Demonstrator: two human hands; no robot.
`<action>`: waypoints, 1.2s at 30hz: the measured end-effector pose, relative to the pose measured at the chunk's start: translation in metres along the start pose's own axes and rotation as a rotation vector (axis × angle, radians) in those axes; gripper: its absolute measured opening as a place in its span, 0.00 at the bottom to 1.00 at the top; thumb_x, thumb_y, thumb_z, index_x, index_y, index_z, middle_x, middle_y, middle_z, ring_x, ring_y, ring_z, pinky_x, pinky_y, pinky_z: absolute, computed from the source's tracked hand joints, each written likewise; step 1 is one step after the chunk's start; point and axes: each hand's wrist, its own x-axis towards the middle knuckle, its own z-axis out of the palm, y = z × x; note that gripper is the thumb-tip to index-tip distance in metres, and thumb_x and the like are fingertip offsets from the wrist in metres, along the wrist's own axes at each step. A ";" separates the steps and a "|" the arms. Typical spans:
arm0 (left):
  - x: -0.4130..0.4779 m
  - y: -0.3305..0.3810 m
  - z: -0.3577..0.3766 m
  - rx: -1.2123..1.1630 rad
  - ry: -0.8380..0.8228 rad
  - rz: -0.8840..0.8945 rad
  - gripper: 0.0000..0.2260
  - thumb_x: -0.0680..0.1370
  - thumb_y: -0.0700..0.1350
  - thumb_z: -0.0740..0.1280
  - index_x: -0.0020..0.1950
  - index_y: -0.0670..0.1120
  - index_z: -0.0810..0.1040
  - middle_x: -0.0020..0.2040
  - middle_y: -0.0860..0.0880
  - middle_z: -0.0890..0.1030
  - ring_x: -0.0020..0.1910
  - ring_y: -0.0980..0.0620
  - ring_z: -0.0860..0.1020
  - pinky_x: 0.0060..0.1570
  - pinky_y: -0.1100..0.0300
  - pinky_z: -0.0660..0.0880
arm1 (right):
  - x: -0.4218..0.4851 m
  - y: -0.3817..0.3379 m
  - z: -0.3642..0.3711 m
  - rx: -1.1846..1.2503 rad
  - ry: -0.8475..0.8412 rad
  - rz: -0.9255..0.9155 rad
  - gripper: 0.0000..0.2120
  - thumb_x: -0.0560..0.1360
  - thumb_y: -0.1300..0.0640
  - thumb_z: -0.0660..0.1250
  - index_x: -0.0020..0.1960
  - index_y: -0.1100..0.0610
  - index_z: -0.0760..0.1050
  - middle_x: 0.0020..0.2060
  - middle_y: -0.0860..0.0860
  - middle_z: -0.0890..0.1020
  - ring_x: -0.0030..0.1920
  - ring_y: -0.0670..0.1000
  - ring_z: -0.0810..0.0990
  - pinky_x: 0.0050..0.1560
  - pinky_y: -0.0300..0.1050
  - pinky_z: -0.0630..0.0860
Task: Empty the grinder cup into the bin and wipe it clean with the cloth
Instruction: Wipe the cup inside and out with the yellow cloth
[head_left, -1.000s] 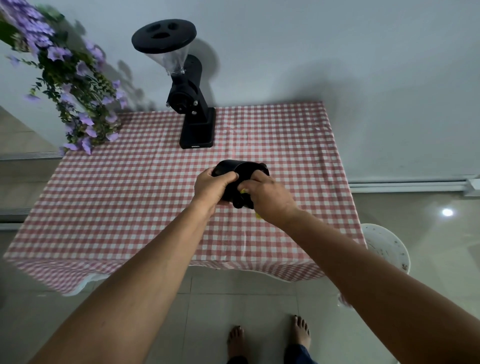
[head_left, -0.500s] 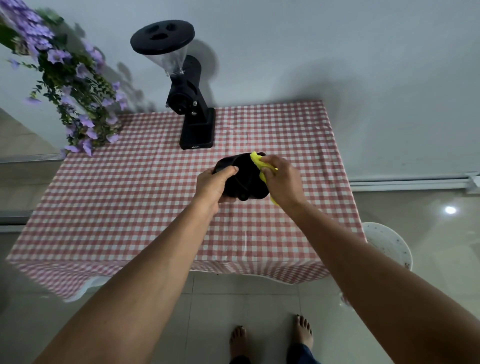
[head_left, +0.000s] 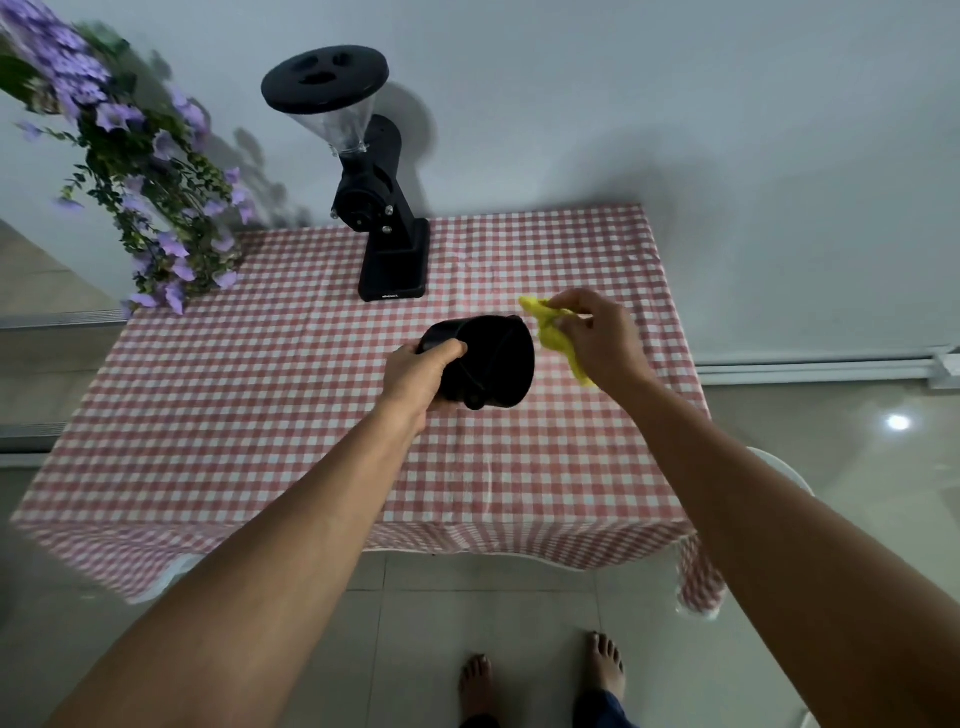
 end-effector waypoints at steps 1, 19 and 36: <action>-0.002 0.001 0.002 0.004 -0.013 -0.008 0.16 0.74 0.46 0.74 0.59 0.42 0.80 0.53 0.43 0.84 0.49 0.44 0.85 0.44 0.40 0.84 | 0.002 0.002 0.003 0.011 -0.047 0.014 0.09 0.75 0.61 0.68 0.47 0.48 0.82 0.48 0.47 0.83 0.48 0.49 0.82 0.48 0.44 0.79; -0.008 0.006 0.013 -0.245 0.004 0.037 0.14 0.75 0.41 0.73 0.60 0.43 0.77 0.50 0.45 0.83 0.43 0.45 0.83 0.40 0.47 0.85 | -0.023 -0.007 0.020 0.448 -0.319 0.745 0.08 0.76 0.62 0.68 0.52 0.65 0.78 0.38 0.58 0.86 0.34 0.54 0.86 0.31 0.46 0.81; -0.003 0.015 0.000 0.261 -0.273 -0.102 0.27 0.71 0.58 0.76 0.68 0.54 0.77 0.64 0.46 0.78 0.58 0.43 0.80 0.43 0.44 0.85 | -0.009 -0.037 0.015 -0.748 -0.164 -0.072 0.12 0.80 0.53 0.59 0.60 0.51 0.75 0.46 0.52 0.82 0.45 0.56 0.80 0.41 0.49 0.77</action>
